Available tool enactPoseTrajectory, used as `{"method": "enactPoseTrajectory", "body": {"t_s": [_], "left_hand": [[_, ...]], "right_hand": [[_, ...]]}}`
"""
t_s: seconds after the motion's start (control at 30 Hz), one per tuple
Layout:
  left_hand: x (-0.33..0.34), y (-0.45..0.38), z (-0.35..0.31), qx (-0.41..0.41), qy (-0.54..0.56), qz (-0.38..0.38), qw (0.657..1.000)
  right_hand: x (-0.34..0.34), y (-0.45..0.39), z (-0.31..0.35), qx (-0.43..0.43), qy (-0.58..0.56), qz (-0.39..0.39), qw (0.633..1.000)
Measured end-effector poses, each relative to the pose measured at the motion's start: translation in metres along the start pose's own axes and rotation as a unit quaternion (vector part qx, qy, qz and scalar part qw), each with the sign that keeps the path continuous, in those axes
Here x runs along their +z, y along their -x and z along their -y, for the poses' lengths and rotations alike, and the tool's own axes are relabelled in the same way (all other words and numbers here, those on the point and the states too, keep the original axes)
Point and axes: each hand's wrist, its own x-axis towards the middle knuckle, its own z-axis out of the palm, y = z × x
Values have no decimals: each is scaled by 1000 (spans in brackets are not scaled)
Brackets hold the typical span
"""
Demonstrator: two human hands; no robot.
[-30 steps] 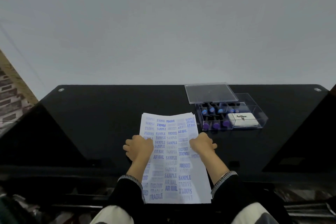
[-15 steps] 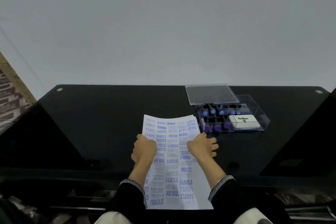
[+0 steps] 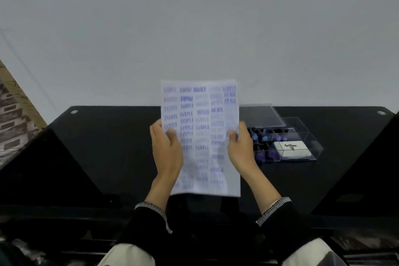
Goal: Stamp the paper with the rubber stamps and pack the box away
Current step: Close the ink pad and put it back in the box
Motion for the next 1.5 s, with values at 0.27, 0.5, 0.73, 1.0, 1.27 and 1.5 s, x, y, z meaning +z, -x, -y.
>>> {"method": "enactPoseTrajectory", "body": {"t_s": [0.27, 0.5, 0.73, 1.0, 1.27, 1.5], "left_hand": [[16, 10, 21, -41, -21, 33, 998], [27, -44, 51, -225, -171, 176, 943], [56, -55, 91, -209, -318, 219, 898], [106, -84, 120, -139, -388, 192, 891], [134, -107, 125, -70, -561, 169, 807], [198, -76, 91, 229, -279, 401, 842]], "right_hand": [[12, 7, -35, -8, 31, 29, 999], [0, -14, -46, 72, 178, 49, 980], [-27, -19, -74, -74, 379, -38, 922], [-100, -22, -127, -85, 443, -82, 889], [-113, -22, -150, -81, 459, -65, 882], [-114, -23, -153, -77, 455, -63, 885]]}}
